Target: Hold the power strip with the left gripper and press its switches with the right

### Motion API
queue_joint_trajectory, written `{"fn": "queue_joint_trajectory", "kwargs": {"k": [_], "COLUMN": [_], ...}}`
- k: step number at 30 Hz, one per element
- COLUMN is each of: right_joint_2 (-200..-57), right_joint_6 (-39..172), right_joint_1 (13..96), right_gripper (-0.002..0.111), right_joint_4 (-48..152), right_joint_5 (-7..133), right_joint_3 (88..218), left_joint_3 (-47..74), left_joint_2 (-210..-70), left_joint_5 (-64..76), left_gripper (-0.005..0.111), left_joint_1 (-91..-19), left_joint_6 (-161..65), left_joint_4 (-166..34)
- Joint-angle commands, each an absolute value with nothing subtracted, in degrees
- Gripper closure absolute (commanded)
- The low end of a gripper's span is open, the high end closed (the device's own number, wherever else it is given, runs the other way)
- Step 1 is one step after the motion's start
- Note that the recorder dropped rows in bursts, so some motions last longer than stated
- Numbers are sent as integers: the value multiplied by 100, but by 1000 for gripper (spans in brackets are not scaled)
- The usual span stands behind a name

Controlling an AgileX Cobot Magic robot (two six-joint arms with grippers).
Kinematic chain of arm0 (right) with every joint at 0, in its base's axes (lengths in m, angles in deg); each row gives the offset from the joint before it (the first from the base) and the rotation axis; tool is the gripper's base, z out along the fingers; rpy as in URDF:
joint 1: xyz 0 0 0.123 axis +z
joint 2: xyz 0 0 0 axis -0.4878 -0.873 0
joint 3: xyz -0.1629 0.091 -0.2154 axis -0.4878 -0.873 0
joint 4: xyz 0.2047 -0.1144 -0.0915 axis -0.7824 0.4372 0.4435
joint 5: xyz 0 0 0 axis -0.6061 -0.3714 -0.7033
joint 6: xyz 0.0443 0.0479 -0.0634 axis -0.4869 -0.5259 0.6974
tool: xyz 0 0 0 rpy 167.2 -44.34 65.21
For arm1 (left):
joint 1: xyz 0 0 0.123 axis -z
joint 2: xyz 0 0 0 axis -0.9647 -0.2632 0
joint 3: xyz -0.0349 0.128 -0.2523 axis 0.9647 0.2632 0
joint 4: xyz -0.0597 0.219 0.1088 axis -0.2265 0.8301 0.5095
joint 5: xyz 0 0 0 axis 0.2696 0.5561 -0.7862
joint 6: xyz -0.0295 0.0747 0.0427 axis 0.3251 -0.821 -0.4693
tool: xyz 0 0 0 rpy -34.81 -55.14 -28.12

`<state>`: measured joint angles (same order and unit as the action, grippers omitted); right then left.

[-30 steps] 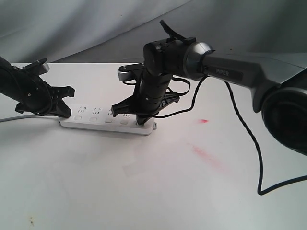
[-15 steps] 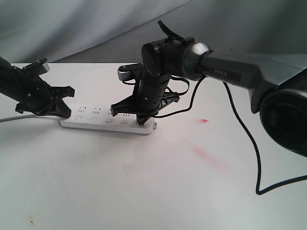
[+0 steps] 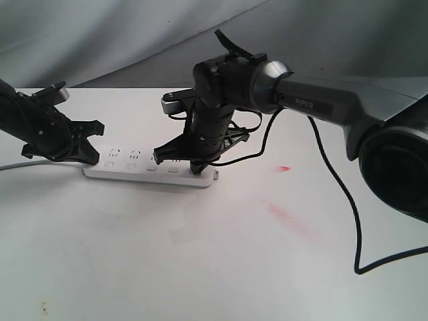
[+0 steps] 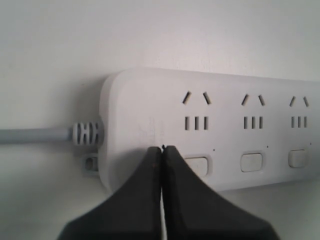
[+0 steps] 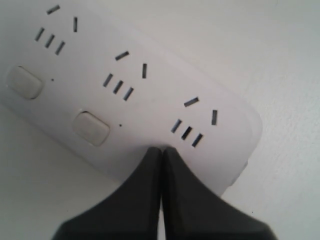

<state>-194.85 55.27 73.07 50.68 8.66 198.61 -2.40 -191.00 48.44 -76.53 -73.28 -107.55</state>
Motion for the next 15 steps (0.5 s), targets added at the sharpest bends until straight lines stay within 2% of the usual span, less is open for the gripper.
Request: {"fn": "queue_joint_trajectory", "kwargs": {"k": [1,15], "right_joint_2": [-19704,-19050], "right_joint_6": [5557,6003], "right_joint_1": [7206,7546], "right_gripper": [108,108], "right_joint_4": [5699,5053], "right_joint_5": [671,1683], "right_joint_3": [19596,19596], "left_joint_3": [-266,-266], "left_joint_2": [-19083,-19083], "left_joint_5": [4852,4839], "left_gripper": [107,107], "left_joint_1": [-7652,-7652], "left_joint_6": [-7324,-7324], "left_joint_4": [-10746,-10746]}}
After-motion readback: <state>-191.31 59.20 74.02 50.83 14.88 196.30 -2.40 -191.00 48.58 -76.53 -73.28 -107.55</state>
